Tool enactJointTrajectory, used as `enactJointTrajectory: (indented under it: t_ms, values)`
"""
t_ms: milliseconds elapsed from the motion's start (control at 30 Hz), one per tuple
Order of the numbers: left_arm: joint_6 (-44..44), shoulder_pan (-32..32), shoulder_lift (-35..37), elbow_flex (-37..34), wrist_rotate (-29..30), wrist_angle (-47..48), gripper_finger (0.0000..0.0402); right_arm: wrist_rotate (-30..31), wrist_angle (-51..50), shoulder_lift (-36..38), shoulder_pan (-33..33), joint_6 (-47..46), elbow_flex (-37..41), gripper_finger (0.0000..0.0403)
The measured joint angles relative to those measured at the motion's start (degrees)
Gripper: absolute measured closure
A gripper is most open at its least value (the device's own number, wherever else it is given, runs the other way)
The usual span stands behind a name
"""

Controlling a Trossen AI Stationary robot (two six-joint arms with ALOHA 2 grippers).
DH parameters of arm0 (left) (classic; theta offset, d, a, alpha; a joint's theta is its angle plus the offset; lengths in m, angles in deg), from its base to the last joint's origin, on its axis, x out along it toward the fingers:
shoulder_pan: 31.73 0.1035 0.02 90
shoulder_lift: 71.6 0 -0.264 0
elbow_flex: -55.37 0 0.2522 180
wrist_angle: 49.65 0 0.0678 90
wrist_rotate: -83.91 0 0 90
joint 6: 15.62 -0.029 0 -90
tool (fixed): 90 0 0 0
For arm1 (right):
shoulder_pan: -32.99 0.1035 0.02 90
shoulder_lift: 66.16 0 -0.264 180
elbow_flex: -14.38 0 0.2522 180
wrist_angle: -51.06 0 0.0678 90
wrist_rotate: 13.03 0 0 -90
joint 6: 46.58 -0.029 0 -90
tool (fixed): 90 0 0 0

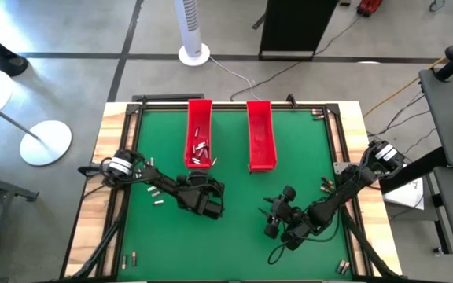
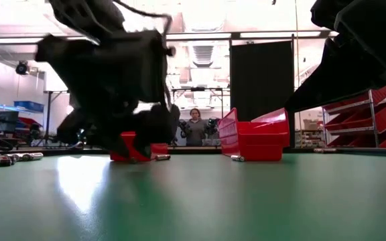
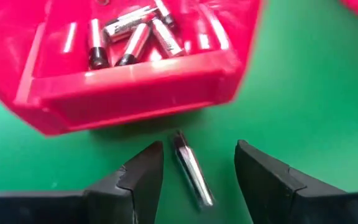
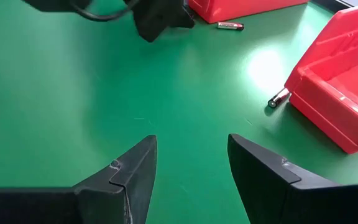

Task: Sort batteries
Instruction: Put the silver battery into the left red bin

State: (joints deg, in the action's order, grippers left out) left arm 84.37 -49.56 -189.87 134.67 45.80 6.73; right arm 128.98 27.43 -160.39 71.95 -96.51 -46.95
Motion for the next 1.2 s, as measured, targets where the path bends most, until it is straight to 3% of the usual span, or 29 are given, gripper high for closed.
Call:
enactJointTrajectory:
  t_ms: [267, 567, 733, 900, 1200]
  values:
    - [-0.06, 0.77, -2.07, 0.14, -0.7, -0.82, 0.0261, -0.09, -0.06, 0.0, 0.0, -0.16, 0.0, 0.0213]
    - [-2.93, 0.57, -2.2, 0.33, -2.45, -1.49, 0.0386, -0.66, -0.09, 0.0, 0.0, 1.44, 0.0, 0.0213]
    - [-4.27, -0.16, -0.91, 0.13, -3.45, -1.48, 0.0376, -3.88, -0.68, 1.19, 0.15, 7.52, 0.0, 0.0213]
    - [-8.24, -2.76, 3.65, -0.02, -7.82, -0.97, 0.0388, -4.56, -4.8, 4.4, 0.25, 7.67, 0.0, 0.0213]
    - [-10.0, -4.59, 17.06, 0.0, 4.62, 8.46, 0.0389, -4.04, -7.42, 7.04, 0.79, 6.53, 0.0, 0.0213]
